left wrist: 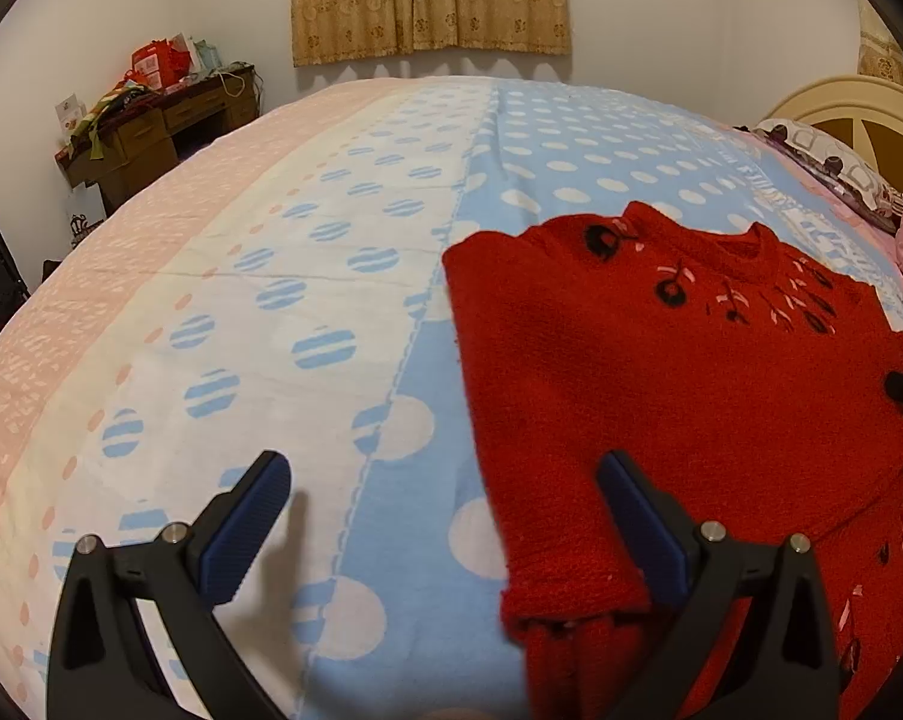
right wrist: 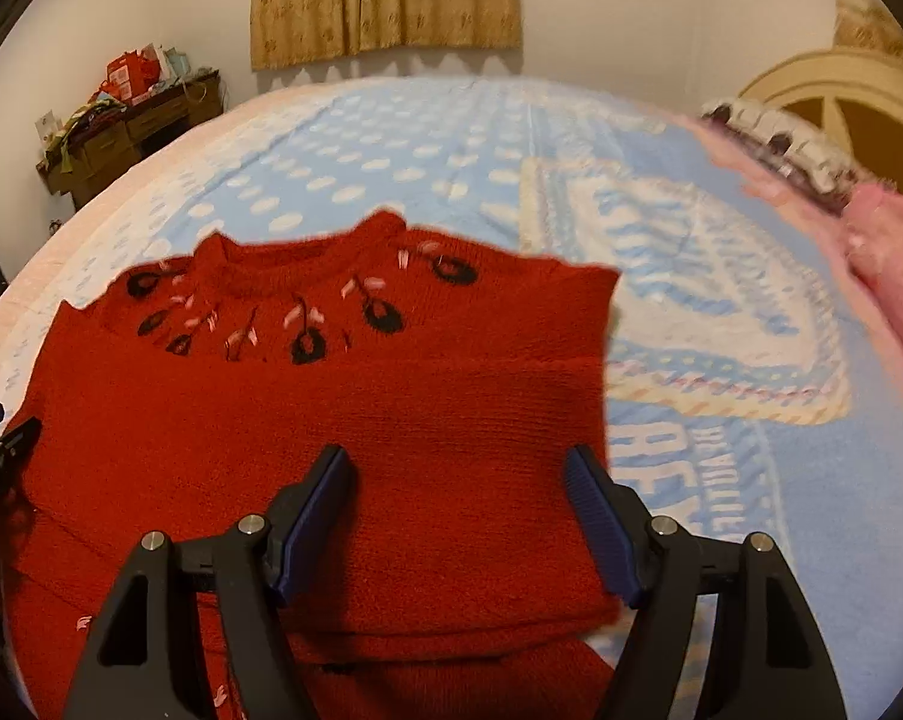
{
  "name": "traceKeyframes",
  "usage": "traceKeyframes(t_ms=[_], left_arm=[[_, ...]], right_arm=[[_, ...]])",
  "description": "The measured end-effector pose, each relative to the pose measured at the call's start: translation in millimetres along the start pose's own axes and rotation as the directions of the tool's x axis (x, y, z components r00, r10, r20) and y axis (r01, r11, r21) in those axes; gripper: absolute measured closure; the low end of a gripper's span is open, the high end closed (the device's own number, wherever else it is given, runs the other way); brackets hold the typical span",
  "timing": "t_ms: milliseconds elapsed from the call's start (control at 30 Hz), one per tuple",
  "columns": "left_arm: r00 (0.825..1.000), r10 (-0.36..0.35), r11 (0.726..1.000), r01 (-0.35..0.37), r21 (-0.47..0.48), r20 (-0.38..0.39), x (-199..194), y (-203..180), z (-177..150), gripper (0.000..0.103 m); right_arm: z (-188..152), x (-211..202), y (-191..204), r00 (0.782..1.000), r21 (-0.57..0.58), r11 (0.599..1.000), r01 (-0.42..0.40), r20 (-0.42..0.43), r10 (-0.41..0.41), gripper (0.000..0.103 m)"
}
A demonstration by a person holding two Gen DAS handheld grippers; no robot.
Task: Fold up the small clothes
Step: 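Open the right gripper and lift it off the folded sweater edge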
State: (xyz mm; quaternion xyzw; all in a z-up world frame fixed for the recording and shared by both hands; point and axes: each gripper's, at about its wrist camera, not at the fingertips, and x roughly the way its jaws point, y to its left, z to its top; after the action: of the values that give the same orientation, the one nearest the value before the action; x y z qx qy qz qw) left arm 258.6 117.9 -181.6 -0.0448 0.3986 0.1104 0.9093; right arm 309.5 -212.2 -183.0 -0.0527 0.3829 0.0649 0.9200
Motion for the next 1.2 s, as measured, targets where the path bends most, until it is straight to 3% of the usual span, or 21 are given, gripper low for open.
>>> traceKeyframes(t_ms=[100, 200, 333, 433, 567, 733, 900, 1200], left_arm=[[1.0, 0.008, 1.0, -0.008, 0.006, 0.005, -1, -2, -1, 0.0], [1.0, 0.005, 1.0, -0.005, 0.005, 0.003, 1, -2, -1, 0.0], [1.0, -0.006, 1.0, 0.006, -0.004, 0.001, 1, -1, -1, 0.0], [1.0, -0.01, 1.0, 0.01, -0.005, 0.001, 1, -1, -1, 0.0], [1.0, -0.008, 1.0, 0.008, 0.004, 0.009, -1, -1, -4, 0.0], [0.996, -0.088, 0.996, 0.088, 0.012, 0.007, -22, -1, -18, 0.0], [0.992, -0.125, 0.989, 0.122, 0.086, 0.032, -59, -7, -46, 0.0], [0.973, -0.229, 0.97, 0.226, 0.084, 0.031, -120, -3, -78, 0.0]], right_arm=[[1, -15, 17, 0.999, -0.064, 0.998, -0.015, 0.045, 0.018, 0.035], [-2, -9, 34, 0.999, -0.14, 0.989, -0.044, 0.012, 0.046, 0.035], [-12, 15, 23, 0.993, -0.089, 0.992, -0.087, -0.088, 0.079, 0.037], [-10, 14, 10, 0.989, -0.036, 0.993, -0.115, -0.097, 0.111, 0.047], [-15, 11, 12, 0.989, -0.069, 0.99, -0.12, -0.097, 0.113, 0.047], [-17, -17, 15, 0.991, -0.087, 0.989, -0.121, -0.071, 0.115, 0.046], [-26, -55, 7, 0.99, -0.068, 0.988, -0.141, -0.036, 0.139, 0.046], [-65, -109, -12, 0.986, -0.041, 0.985, -0.165, -0.035, 0.164, 0.045]])
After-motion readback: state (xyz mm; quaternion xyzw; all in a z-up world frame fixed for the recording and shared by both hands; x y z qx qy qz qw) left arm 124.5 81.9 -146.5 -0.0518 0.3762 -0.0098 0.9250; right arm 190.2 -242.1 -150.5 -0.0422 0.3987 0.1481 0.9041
